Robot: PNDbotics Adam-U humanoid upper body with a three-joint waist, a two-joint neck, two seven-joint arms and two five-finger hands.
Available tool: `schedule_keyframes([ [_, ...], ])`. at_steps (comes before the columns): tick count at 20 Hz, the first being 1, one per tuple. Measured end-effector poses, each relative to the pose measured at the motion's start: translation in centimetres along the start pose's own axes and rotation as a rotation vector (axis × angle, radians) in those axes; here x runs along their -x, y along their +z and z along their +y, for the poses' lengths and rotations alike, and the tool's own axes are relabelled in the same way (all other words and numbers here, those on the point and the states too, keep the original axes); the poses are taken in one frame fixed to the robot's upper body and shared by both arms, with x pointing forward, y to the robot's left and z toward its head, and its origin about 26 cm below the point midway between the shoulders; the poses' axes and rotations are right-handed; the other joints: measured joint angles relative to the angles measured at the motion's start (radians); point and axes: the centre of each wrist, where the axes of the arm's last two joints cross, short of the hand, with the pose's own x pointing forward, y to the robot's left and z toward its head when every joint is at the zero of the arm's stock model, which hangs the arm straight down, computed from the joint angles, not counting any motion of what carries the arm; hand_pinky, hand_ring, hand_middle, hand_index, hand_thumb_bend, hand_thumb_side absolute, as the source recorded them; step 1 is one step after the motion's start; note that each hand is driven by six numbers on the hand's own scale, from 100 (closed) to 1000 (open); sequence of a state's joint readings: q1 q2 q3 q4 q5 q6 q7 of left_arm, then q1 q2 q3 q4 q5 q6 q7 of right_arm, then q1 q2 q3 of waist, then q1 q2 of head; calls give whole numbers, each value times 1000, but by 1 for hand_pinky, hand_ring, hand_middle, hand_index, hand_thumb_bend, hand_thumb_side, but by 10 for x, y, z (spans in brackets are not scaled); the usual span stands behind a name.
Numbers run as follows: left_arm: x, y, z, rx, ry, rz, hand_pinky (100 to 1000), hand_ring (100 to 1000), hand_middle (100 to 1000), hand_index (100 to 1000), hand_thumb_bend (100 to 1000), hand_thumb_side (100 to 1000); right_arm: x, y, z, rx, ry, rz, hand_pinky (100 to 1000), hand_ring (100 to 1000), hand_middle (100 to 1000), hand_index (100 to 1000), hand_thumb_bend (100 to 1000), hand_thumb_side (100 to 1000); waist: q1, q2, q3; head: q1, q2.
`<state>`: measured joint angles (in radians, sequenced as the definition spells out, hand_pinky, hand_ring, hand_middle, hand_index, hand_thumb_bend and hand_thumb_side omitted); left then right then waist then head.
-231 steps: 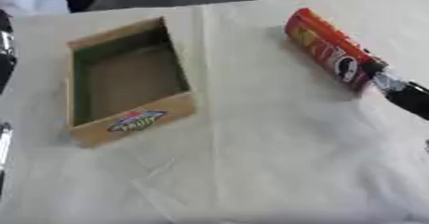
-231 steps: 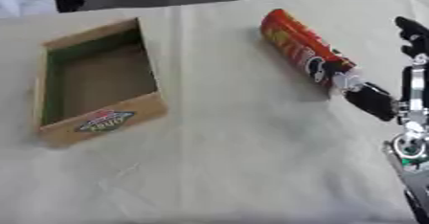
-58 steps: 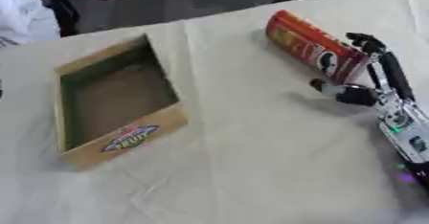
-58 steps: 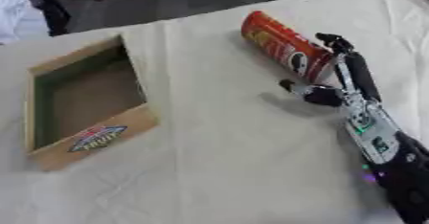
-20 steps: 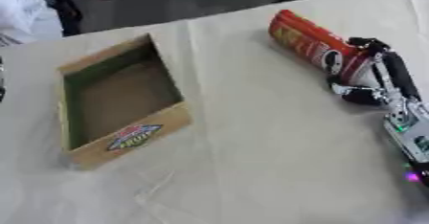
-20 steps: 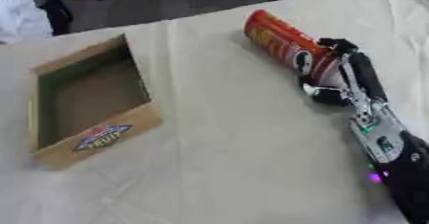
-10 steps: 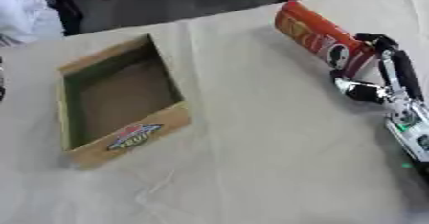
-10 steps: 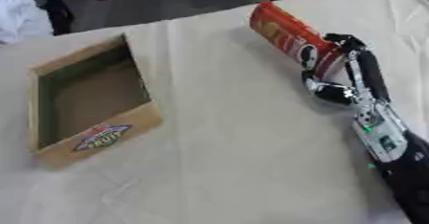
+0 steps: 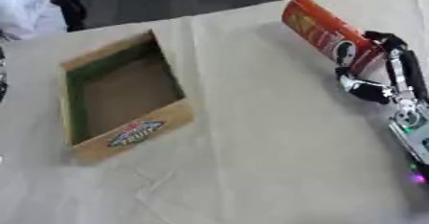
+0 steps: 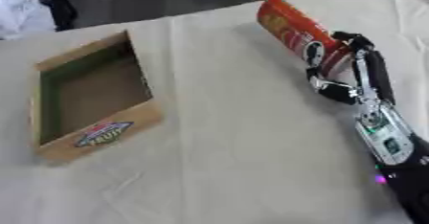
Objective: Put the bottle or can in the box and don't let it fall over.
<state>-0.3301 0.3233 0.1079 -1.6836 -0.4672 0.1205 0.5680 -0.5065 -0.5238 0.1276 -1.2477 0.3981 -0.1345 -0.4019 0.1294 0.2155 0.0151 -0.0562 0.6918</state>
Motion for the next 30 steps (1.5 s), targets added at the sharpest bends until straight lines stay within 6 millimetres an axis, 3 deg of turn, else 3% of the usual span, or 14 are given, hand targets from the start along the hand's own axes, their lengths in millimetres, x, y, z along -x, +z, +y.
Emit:
schedule_keyframes([
  [11,-1,-1,1,-7,-2,-5,785,849,748,731,460,672,-65,-7,-7,-6,-65,-51,561,704,658,674,131,100,-28,-3,5,17,10],
  [19,-1,0,2,-10,-5,-3,785,849,748,732,459,670,-94,-8,-14,-15,-99,-103,561,706,658,673,115,100,-35,-5,6,20,14],
  [20,0,0,2,-11,-6,-2,785,849,748,732,459,670,-98,-7,-14,-22,-104,-111,561,706,658,673,177,100,-36,-5,7,20,17],
  [21,0,-1,2,-13,-7,-2,785,848,748,732,459,669,-104,-8,-14,-29,-109,-122,561,706,659,673,111,100,-38,-6,7,21,19],
  [30,0,-3,7,-31,-19,-11,786,848,749,732,462,663,-143,-19,-8,-118,-142,-206,561,708,661,670,111,100,-63,-12,39,27,27],
])
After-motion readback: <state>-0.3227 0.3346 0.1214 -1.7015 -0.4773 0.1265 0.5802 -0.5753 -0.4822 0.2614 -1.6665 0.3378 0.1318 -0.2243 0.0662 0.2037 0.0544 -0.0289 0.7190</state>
